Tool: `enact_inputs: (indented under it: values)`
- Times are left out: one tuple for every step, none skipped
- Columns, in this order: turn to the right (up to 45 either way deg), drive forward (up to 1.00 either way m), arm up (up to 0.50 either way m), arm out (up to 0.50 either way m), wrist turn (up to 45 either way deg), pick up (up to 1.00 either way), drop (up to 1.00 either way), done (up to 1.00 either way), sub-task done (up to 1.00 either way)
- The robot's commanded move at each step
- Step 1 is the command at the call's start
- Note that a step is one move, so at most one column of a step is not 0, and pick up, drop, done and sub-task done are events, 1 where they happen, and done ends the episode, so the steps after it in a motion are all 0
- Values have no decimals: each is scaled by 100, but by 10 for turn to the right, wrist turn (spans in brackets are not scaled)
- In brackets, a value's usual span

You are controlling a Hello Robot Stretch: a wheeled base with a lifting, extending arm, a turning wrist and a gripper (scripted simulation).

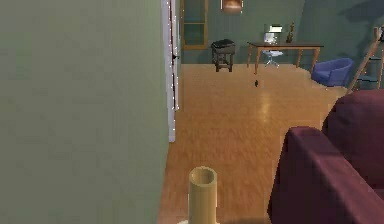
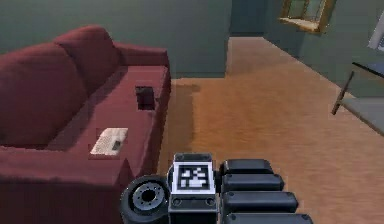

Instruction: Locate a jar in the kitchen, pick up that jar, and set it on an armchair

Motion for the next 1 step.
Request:
enact_inputs:
  values:
    - [0, 100, 0, 0, 0, 0, 0, 0, 0]
